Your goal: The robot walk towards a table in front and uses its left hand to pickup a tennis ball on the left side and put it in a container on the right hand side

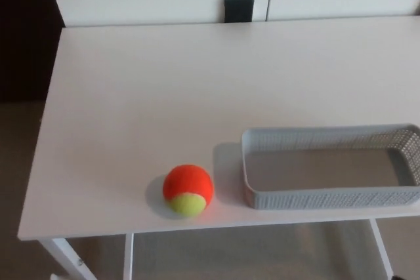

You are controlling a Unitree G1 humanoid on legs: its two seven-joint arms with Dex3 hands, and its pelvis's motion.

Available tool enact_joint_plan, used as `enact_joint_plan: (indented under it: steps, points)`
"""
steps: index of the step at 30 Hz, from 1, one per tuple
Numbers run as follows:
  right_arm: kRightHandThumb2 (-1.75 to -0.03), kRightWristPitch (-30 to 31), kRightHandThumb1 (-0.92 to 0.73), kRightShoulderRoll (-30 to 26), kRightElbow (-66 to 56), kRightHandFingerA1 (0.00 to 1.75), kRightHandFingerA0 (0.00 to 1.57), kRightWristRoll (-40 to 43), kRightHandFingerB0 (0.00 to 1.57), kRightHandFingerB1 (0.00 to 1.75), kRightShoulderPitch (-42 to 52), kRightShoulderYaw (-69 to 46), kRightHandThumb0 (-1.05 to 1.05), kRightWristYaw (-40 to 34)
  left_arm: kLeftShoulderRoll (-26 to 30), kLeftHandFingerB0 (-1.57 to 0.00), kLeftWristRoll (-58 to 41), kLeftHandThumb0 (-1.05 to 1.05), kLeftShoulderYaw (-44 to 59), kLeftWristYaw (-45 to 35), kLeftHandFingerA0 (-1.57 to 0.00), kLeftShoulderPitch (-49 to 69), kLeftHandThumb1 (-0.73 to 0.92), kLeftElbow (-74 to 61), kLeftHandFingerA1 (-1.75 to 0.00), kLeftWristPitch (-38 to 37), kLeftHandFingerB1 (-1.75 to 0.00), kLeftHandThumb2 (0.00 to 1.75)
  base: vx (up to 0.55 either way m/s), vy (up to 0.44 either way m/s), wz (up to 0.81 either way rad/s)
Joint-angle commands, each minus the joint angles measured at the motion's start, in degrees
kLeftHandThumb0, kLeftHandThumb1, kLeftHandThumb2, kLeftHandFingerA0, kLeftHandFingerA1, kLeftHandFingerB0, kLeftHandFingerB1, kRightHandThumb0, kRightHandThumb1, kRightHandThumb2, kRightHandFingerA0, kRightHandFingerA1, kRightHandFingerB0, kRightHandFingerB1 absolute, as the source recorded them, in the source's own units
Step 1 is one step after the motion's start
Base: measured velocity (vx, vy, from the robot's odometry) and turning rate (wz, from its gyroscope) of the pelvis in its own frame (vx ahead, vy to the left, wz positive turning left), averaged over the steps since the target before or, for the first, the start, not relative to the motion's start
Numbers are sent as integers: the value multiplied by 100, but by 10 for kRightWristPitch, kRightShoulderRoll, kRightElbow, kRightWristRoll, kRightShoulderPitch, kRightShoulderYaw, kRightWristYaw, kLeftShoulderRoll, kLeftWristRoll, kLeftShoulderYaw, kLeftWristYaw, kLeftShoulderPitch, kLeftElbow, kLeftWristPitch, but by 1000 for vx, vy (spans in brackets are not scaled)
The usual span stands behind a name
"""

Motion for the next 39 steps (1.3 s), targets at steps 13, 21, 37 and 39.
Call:
enact_joint_plan:
  steps: [13, 21, 37, 39]
  points:
    - [-67, 12, -88, -5, -10, 40, 6, -5, 0, 30, 1, 2, 2, -10, 12, -34, 18, -20, -9, 19, -42, -12, 47, 7, -42, 8, -32, 54, 12, -11, 5]
    - [-67, 25, -88, -3, -32, 41, 6, -7, 0, 32, 4, 3, 0, -13, 10, -31, 18, -18, -7, 32, -41, -15, 46, -18, -42, 29, -32, 54, 0, 0, 0]
    - [-71, 55, -86, -8, -60, 36, 7, 11, 4, 22, -14, -16, 1, 1, 88, -13, -154, -35, 233, -32, -11, 87, 42, -250, -38, 72, -31, 58, 0, 0, 0]
    - [-68, 58, -89, -9, -61, 38, 5, 9, 0, 29, -18, -15, 1, 3, 92, 0, -177, -19, 262, -26, 0, 95, 37, -315, -51, 84, -48, 86, 0, 0, 0]
